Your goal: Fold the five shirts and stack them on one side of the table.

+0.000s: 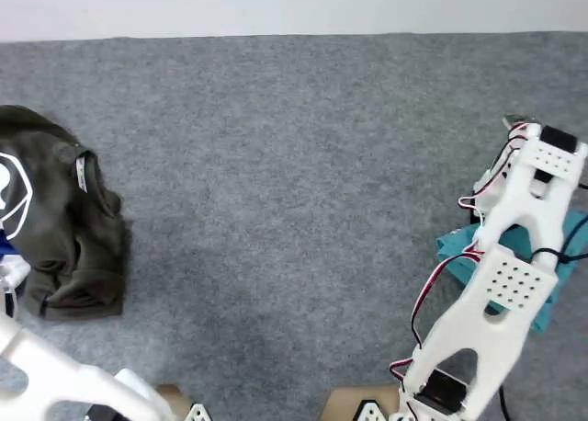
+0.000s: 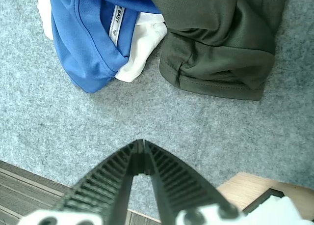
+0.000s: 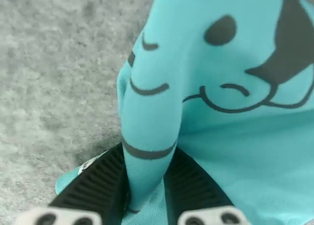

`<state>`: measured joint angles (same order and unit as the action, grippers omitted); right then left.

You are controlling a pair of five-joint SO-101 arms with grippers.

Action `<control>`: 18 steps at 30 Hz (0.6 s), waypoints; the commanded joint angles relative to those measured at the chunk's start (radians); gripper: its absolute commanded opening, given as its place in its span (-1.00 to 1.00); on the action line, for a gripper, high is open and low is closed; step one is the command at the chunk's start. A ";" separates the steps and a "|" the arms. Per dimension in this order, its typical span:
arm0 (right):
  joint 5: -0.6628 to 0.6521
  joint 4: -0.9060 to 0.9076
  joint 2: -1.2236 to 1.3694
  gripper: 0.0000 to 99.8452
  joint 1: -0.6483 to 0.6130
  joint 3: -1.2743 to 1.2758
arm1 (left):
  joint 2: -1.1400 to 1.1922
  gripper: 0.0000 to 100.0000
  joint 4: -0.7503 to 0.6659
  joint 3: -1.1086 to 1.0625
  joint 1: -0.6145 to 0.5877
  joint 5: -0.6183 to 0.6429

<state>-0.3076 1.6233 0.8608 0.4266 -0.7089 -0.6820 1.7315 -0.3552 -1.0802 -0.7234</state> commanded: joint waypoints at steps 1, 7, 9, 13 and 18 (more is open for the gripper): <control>-0.012 0.010 -0.059 -0.97 -0.047 -0.032 | -0.015 -0.99 0.005 0.002 0.000 -0.008; -0.074 0.119 -0.059 -0.67 -0.065 -0.083 | -0.021 -0.99 -0.037 -0.038 0.000 -0.008; -0.068 0.157 -0.059 -0.55 -0.065 -0.132 | -0.021 -0.99 -0.037 -0.041 0.000 -0.008; -0.063 0.170 -0.059 -0.47 -0.065 -0.213 | -0.021 -0.99 -0.037 -0.041 0.023 -0.008; -0.063 0.171 -0.074 -0.47 -0.071 -0.241 | -0.021 -0.99 -0.034 -0.041 0.081 -0.003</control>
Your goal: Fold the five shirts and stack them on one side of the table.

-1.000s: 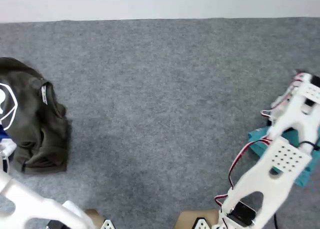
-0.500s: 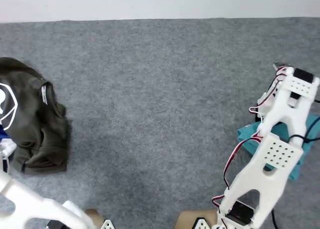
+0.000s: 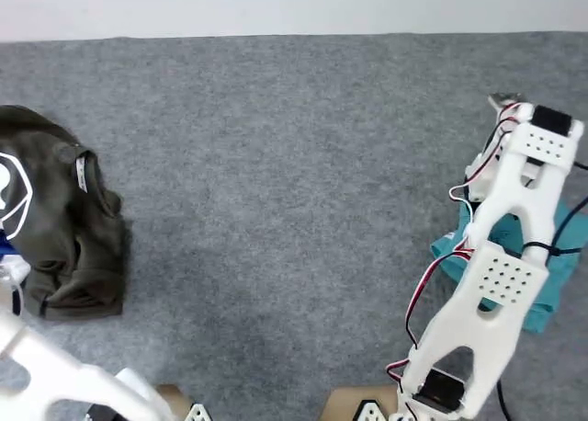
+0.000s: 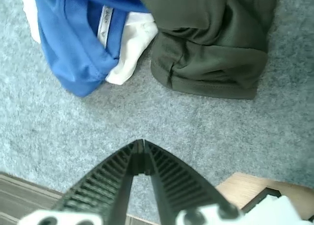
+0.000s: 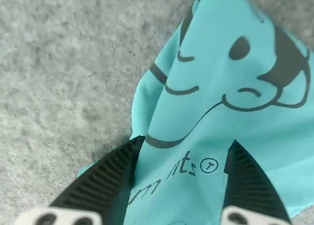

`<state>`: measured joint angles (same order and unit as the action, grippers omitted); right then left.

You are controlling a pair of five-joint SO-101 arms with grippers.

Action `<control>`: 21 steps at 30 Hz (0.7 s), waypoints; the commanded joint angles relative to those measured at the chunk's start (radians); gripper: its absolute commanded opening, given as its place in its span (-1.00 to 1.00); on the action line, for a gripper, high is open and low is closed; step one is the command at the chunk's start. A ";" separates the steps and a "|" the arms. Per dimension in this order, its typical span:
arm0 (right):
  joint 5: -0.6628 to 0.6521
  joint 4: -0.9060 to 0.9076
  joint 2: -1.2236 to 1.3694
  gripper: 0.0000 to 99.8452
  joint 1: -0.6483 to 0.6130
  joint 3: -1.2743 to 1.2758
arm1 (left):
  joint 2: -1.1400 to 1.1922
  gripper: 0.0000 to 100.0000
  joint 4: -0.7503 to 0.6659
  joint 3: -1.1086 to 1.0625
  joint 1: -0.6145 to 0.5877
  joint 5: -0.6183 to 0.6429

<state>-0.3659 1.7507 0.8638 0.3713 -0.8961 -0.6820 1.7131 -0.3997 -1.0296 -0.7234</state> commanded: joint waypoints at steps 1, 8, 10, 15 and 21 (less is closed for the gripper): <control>-0.005 0.044 -0.090 -0.47 -0.016 -0.052 | -0.021 -0.99 -0.015 0.004 0.038 -0.003; 0.026 0.047 -0.217 -0.60 -0.047 -0.048 | -0.021 -0.99 -0.018 0.004 0.046 -0.003; 0.063 0.047 -0.257 -0.77 -0.073 -0.048 | -0.021 -0.99 -0.018 0.004 0.046 -0.003; 0.066 0.048 -0.338 -0.96 -0.124 0.000 | -0.021 -0.99 -0.018 0.010 0.046 -0.005; 0.061 0.047 -0.423 -0.98 -0.081 0.250 | -0.021 -0.99 -0.018 0.010 0.043 -0.005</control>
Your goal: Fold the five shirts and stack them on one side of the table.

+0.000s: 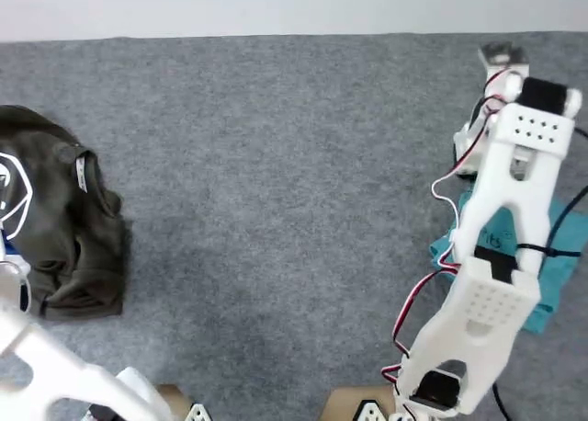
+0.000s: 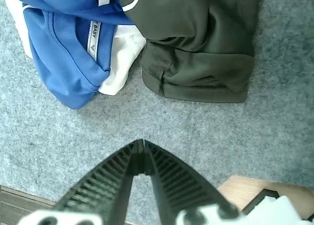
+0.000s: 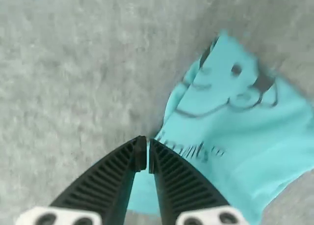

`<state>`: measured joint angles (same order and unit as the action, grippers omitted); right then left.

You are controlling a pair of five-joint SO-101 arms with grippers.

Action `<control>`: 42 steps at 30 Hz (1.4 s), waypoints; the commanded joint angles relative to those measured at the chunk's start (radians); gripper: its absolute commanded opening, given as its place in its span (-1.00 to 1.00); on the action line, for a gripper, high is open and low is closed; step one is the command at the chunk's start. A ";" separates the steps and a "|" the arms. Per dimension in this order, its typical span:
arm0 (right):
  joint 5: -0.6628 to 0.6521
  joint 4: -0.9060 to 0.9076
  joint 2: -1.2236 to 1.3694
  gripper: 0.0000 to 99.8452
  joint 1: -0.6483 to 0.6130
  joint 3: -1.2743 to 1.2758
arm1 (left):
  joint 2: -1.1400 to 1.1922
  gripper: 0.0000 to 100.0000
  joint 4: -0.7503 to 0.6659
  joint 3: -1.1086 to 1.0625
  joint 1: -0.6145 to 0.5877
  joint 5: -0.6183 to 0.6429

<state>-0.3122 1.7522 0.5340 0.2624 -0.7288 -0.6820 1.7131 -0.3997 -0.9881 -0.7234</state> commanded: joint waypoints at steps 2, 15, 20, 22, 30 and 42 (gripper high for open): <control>0.008 0.045 -0.113 -0.98 0.058 0.143 | -0.021 -0.99 -0.018 0.010 0.002 -0.005; 0.017 -0.097 0.074 -0.98 0.081 0.348 | -0.021 -0.99 -0.018 0.007 0.003 -0.005; 0.017 -0.077 0.128 -0.98 0.050 0.325 | -0.021 -0.99 -0.018 0.008 0.005 -0.005; 0.017 -0.025 0.079 -0.98 0.048 0.290 | -0.021 -0.99 -0.018 0.010 0.005 -0.006; 0.008 -0.028 -0.176 -0.98 0.054 0.230 | -0.021 -0.99 -0.018 0.010 0.005 -0.006; 0.006 -0.532 0.110 -0.98 0.124 0.224 | -0.021 -0.99 -0.018 0.010 0.005 -0.006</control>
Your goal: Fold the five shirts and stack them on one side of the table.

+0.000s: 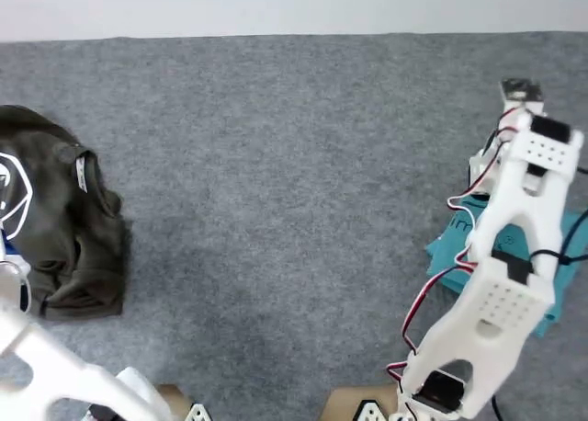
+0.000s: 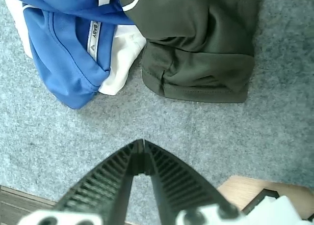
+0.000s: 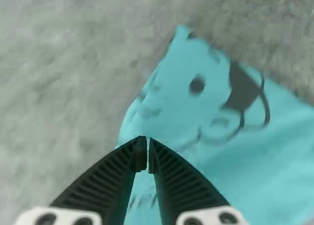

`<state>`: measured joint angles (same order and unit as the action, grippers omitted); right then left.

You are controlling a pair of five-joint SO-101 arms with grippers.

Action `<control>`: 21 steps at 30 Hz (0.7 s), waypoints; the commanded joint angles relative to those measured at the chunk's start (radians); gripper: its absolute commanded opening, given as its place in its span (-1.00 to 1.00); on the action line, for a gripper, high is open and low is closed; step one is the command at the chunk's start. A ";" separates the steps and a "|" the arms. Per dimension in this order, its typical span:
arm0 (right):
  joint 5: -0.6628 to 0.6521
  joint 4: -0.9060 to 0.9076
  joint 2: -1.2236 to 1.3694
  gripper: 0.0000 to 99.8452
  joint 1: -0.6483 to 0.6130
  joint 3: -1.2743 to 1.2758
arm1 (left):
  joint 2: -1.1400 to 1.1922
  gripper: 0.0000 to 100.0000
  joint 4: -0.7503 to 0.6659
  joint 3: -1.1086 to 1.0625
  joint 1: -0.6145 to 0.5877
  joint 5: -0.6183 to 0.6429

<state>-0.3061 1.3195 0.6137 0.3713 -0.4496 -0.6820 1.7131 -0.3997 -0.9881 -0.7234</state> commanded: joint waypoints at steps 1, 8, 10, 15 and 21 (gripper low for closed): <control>0.000 -0.127 0.050 -0.98 0.015 -0.055 | -0.021 -0.99 -0.018 0.010 0.005 -0.006; 0.000 -0.177 0.119 -0.98 0.001 -0.060 | -0.021 -0.99 -0.015 0.010 0.005 -0.006; 0.002 -0.104 0.081 -0.98 -0.004 -0.098 | -0.021 -0.99 -0.015 0.010 0.005 -0.006; 0.002 0.113 -0.035 -0.98 -0.002 -0.173 | -0.021 -0.99 -0.015 0.010 0.005 -0.006; 0.002 0.381 -0.110 -0.98 -0.007 -0.176 | -0.021 -0.99 -0.014 0.010 0.005 -0.006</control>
<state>-0.3061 1.5881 0.5923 0.3713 -0.5769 -0.6820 1.7131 -0.3997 -0.9881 -0.7234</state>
